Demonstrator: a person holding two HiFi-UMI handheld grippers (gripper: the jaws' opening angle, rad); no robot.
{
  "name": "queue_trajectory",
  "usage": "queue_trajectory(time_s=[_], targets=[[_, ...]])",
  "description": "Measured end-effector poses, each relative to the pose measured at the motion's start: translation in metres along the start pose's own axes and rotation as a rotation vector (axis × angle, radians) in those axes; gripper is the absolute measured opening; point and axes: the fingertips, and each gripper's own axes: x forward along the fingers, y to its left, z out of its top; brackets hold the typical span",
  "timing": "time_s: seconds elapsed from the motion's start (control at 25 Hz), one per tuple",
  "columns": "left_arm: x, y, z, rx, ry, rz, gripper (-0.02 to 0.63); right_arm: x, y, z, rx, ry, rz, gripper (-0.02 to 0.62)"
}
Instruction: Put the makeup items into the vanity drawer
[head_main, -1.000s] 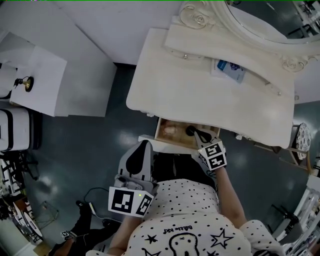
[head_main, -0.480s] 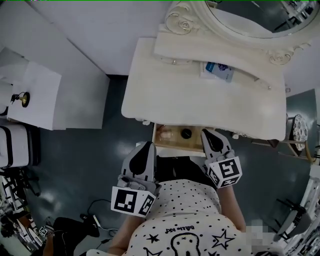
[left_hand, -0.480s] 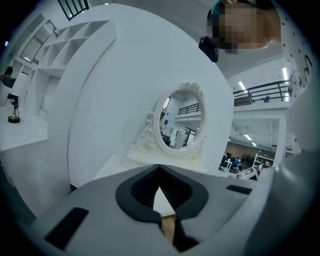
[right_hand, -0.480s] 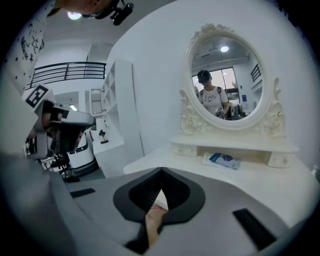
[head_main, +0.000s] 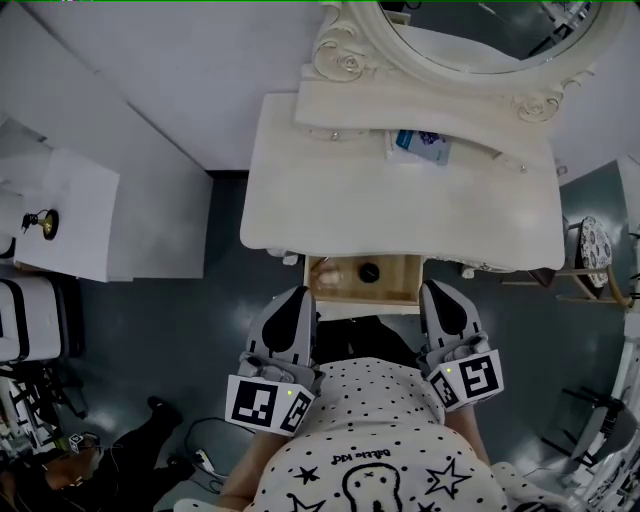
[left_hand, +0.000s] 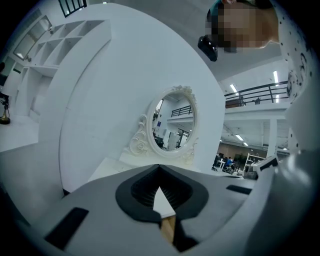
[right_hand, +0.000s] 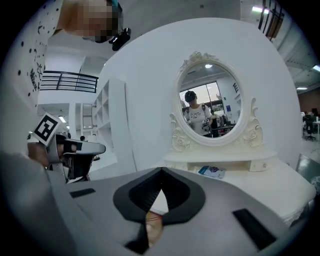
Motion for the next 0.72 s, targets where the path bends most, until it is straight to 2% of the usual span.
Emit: queue_trajectory(time_s=[0.32,0.72], targets=[[-0.009,0.002,0.001,0.024,-0.013,-0.038,-0.003,-0.020,0.015,-0.002,0.051,-0.044,-0.048,0.008],[-0.017,0.010,-0.001,0.039,-0.009,-0.055,-0.003,-0.011,0.036,-0.007,0.059,-0.047,-0.045,0.008]])
